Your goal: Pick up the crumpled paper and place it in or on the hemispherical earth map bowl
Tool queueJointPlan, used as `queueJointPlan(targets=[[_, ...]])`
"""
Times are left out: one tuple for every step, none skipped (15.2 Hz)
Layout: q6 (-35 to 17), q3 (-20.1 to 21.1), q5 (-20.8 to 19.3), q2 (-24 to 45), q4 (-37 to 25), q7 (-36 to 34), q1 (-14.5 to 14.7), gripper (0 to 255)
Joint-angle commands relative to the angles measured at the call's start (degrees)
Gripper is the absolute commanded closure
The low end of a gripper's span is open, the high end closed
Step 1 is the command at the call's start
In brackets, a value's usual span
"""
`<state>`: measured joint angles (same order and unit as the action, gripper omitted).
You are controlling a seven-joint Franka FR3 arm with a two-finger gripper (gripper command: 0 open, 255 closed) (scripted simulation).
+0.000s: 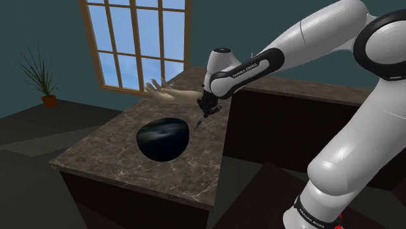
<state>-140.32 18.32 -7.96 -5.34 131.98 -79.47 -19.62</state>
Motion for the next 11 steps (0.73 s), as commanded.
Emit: queueJointPlan(targets=[[1.75,-0.05,0.68,-0.86,-0.88,0.58,0.12,255],[2.51,-0.09,0.96,-1.25,-1.29,0.85,0.16,255],[3.28,-0.14,1.23,-1.62,-1.71,1.1,0.19,255],[4.04,-0.19,1.48,-1.98,-2.14,1.34,0.23,255],[4.8,-0.24,1.72,-2.33,-2.59,1.58,0.27,255],[5.57,-0.28,1.94,-2.67,-3.04,1.8,0.3,255],[6.33,-0.33,2.16,-2.99,-3.52,2.01,0.33,255],[7.1,-0.38,2.36,-3.29,-4.0,2.22,0.36,255],[7.86,-0.43,2.55,-3.59,-4.49,2.42,0.38,255],[8.63,-0.48,2.72,-3.87,-5.0,2.61,0.41,255],[9.39,-0.52,2.89,-4.13,-5.52,2.79,0.43,255]])
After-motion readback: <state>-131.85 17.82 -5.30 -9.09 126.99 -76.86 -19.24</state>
